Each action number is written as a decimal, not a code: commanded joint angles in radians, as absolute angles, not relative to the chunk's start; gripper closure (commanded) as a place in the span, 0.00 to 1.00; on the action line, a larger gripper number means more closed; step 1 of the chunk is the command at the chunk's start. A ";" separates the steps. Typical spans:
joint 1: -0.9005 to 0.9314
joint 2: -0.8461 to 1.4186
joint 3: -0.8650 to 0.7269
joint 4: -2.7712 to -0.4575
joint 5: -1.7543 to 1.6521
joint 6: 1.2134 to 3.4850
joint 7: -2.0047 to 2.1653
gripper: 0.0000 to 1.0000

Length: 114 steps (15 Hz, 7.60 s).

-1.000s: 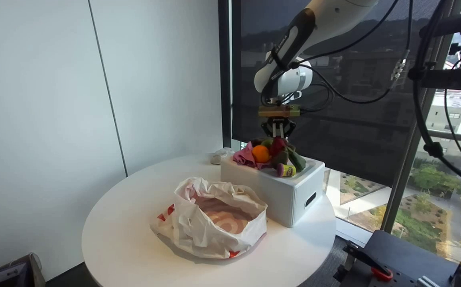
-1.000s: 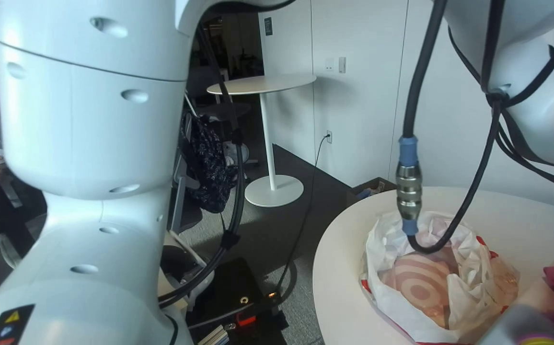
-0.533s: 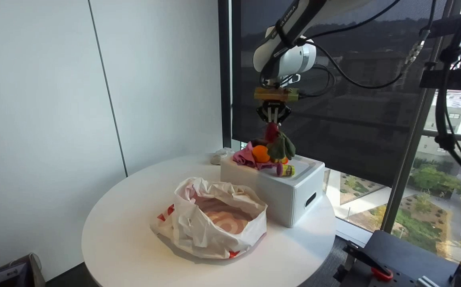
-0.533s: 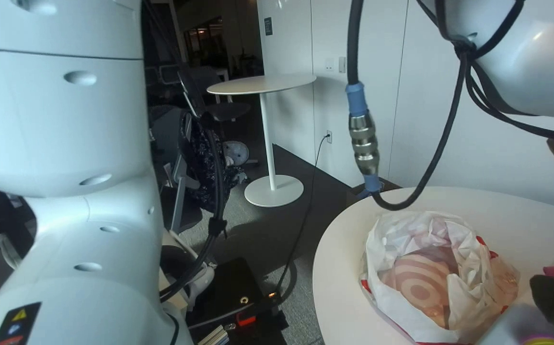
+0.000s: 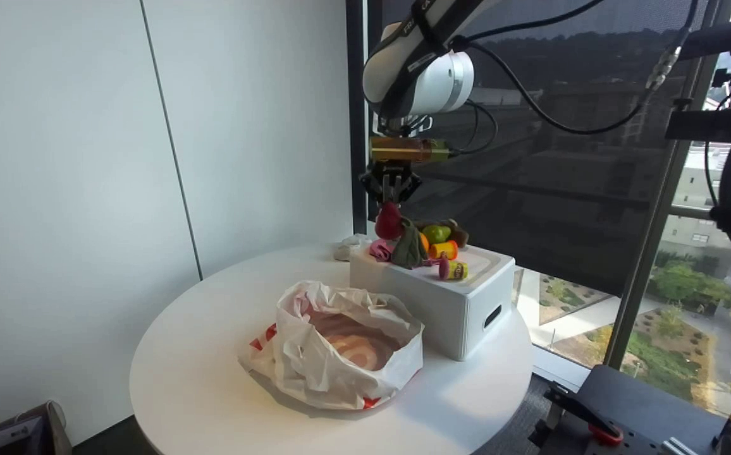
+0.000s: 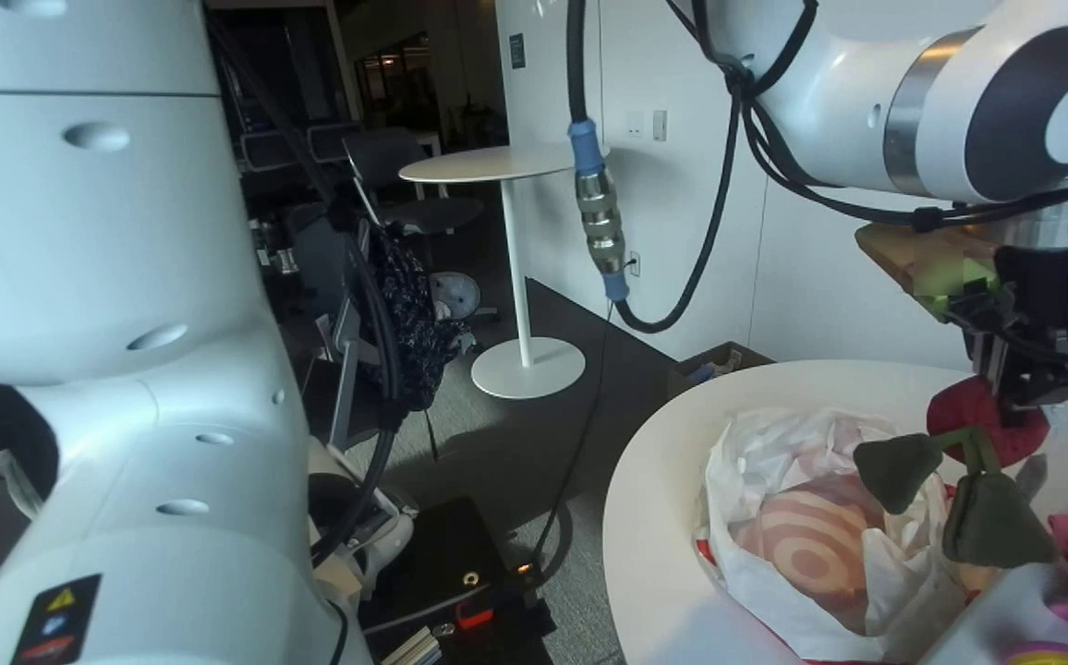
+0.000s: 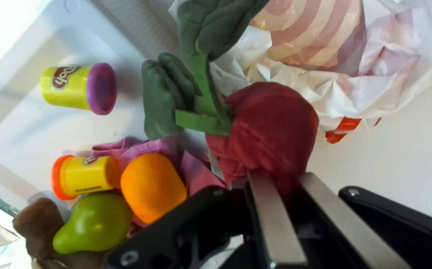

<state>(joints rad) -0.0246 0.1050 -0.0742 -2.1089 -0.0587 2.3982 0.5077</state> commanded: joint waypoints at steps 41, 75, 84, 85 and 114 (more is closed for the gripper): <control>-0.020 0.365 -0.130 -1.799 0.052 2.268 0.429 0.00; -0.017 0.312 -0.149 -1.896 0.023 2.244 0.551 0.44; 0.064 0.526 -0.087 -1.790 -0.063 2.087 0.461 0.44; 0.074 0.544 -0.081 -1.785 -0.071 2.082 0.443 0.44; -0.049 0.371 -0.196 -1.895 0.064 2.034 0.571 0.00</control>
<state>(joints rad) -0.0630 0.4328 -0.1785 -1.8160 0.0756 2.0468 0.4771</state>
